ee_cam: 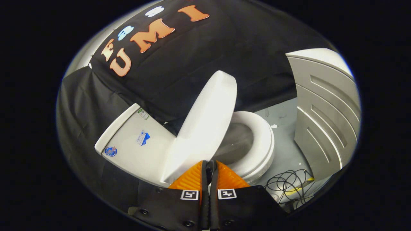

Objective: Open the toilet lid.

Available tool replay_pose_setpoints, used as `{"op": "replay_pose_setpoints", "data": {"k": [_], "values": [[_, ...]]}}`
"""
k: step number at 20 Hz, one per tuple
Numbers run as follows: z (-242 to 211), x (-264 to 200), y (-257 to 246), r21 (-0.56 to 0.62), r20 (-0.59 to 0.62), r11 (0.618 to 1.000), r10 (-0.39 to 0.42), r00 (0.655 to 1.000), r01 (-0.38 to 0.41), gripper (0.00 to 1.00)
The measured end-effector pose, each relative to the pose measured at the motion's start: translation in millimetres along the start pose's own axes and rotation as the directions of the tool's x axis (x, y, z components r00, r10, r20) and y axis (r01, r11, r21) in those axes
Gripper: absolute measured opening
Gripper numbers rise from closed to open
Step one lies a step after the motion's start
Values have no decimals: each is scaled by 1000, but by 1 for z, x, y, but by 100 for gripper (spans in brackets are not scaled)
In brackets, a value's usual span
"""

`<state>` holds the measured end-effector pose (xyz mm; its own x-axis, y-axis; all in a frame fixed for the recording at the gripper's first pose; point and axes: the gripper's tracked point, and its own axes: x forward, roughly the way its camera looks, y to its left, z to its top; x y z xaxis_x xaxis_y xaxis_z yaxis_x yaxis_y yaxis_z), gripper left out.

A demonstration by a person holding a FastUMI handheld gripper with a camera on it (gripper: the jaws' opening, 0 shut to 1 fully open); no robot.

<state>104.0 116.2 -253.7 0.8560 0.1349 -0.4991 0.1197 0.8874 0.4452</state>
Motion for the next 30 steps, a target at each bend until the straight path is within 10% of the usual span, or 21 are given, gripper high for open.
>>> {"op": "replay_pose_setpoints", "data": {"k": [30], "values": [[45,-19,175,-482,176,857,-107,979,180,8]]}}
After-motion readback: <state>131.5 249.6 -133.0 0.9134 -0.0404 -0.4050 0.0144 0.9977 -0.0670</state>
